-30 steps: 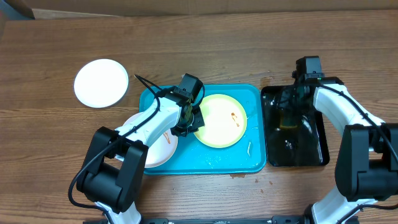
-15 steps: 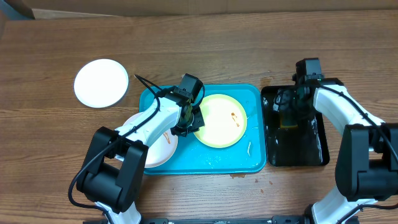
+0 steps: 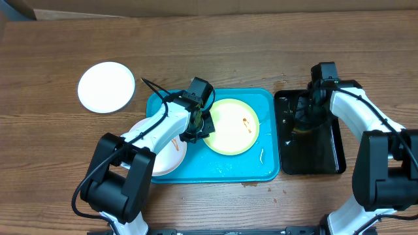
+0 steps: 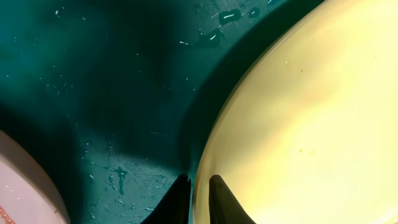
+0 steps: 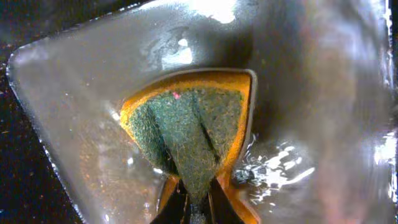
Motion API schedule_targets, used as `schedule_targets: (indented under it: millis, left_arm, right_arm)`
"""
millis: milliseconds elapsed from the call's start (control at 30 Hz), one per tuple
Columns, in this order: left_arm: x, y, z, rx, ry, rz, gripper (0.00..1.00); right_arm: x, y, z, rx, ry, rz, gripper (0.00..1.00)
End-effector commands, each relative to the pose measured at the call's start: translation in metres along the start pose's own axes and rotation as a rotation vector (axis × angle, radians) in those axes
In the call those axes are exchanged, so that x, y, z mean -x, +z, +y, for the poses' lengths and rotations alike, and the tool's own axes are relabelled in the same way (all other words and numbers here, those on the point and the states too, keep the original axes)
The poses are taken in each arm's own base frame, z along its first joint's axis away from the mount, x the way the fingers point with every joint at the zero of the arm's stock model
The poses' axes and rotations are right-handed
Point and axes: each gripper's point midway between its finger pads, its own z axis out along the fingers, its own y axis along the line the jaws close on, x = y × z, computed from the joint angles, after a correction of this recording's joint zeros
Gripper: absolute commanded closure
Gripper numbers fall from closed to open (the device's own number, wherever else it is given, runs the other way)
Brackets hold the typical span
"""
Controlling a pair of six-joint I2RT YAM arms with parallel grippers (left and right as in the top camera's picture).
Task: Clean dirty plates on tray and stack at the side
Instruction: 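Rub the sponge in the basin water with the right gripper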
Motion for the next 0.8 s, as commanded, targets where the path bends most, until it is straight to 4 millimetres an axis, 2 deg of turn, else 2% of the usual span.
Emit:
schedule_targets:
  millis: [0, 167, 200, 333, 400, 567, 633, 667, 700, 767]
  left_arm:
    - [0.0071, -0.0067, -0.0035, -0.010, 0.026, -0.027, 0.86]
    - [0.0071, -0.0067, -0.0035, -0.010, 0.026, -0.027, 0.86]
    - [0.0071, -0.0067, -0.0035, -0.010, 0.026, -0.027, 0.86]
    - [0.0079, -0.0068, -0.0042, -0.012, 0.026, -0.030, 0.83]
    - [0.0083, -0.0068, -0.0045, -0.013, 0.027, -0.032, 0.82]
    - [0.0086, -0.0068, -0.0047, -0.014, 0.026, -0.033, 0.82]
    - [0.0086, -0.0068, -0.0047, -0.014, 0.026, -0.033, 0.82]
    - [0.0085, -0.0068, -0.0048, -0.014, 0.027, -0.033, 0.82]
    - [0.0084, -0.0068, -0.0049, -0.014, 0.027, -0.033, 0.83]
    - [0.0081, -0.0067, -0.0053, -0.015, 0.028, -0.033, 0.90]
  right_arm:
    - [0.0126, -0.0089, 0.0026, 0.009, 0.000, -0.040, 0.96]
    - [0.0121, -0.0084, 0.0023, 0.009, 0.000, -0.039, 0.95]
    - [0.0124, -0.0084, 0.0022, 0.008, 0.000, -0.040, 0.89]
    - [0.0129, -0.0084, 0.0026, 0.009, 0.000, -0.042, 0.80]
    - [0.0129, -0.0084, 0.0026, 0.009, 0.000, -0.042, 0.72]
    - [0.0149, -0.0068, 0.0021, 0.007, 0.000, -0.055, 0.68]
    - [0.0158, -0.0040, 0.0020, 0.009, -0.001, -0.066, 0.68]
    - [0.0157, -0.0025, 0.0019, 0.011, -0.001, -0.069, 0.74]
    - [0.0155, -0.0016, 0.0018, 0.011, 0.000, -0.071, 0.93]
    - [0.0158, -0.0016, 0.0020, 0.012, 0.000, -0.072, 0.96]
